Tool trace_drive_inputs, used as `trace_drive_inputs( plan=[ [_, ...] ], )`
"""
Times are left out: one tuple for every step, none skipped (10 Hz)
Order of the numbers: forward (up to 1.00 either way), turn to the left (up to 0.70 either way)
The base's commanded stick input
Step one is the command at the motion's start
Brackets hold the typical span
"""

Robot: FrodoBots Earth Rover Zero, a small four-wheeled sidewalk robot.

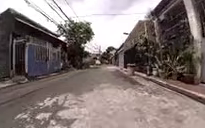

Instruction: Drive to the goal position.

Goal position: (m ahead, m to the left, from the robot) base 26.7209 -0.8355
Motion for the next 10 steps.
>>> trace_drive_inputs(
  plan=[
    [1.0, -0.19],
    [1.0, 0.0],
    [1.0, 0.0],
    [1.0, 0.0],
    [1.0, 0.0],
    [1.0, 0.0],
    [1.0, 0.0],
    [1.0, 0.0],
    [1.0, 0.0],
    [1.0, 0.0]
  ],
)
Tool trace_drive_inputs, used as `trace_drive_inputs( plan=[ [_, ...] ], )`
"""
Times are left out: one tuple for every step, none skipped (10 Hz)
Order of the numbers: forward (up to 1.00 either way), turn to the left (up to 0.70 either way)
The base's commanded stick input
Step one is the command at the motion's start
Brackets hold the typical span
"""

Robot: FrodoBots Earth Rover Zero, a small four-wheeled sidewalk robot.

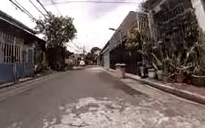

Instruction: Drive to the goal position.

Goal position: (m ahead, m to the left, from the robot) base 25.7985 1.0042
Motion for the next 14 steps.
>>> trace_drive_inputs(
  plan=[
    [1.0, 0.0],
    [1.0, 0.0],
    [1.0, 0.0],
    [1.0, 0.0],
    [1.0, 0.0],
    [1.0, 0.0],
    [1.0, 0.0],
    [1.0, 0.0],
    [1.0, 0.0],
    [1.0, 0.0],
    [1.0, 0.0],
    [1.0, 0.0],
    [1.0, 0.0],
    [1.0, 0.0]
  ],
)
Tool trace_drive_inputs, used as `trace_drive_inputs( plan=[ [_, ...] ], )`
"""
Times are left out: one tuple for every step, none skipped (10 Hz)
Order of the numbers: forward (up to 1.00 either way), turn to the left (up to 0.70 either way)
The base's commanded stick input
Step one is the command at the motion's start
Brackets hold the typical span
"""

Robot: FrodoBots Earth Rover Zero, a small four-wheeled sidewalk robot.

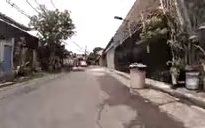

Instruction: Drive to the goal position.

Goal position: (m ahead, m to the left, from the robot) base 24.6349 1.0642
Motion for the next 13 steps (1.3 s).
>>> trace_drive_inputs(
  plan=[
    [1.0, 0.0],
    [1.0, 0.0],
    [1.0, 0.0],
    [1.0, 0.0],
    [1.0, 0.0],
    [1.0, 0.0],
    [1.0, 0.0],
    [1.0, 0.0],
    [1.0, 0.0],
    [1.0, 0.0],
    [1.0, 0.0],
    [1.0, 0.0],
    [1.0, 0.0]
  ],
)
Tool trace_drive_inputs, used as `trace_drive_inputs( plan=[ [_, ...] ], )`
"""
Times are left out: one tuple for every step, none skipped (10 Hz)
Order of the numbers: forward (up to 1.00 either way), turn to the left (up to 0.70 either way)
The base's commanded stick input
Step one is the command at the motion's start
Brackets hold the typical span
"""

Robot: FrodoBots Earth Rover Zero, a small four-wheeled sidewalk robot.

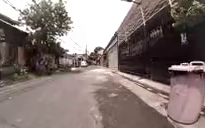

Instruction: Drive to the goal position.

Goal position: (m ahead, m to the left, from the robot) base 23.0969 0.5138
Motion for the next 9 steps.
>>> trace_drive_inputs(
  plan=[
    [1.0, 0.0],
    [1.0, 0.0],
    [1.0, 0.0],
    [1.0, 0.0],
    [1.0, 0.0],
    [1.0, 0.0],
    [1.0, 0.0],
    [1.0, 0.0],
    [1.0, 0.0]
  ],
)
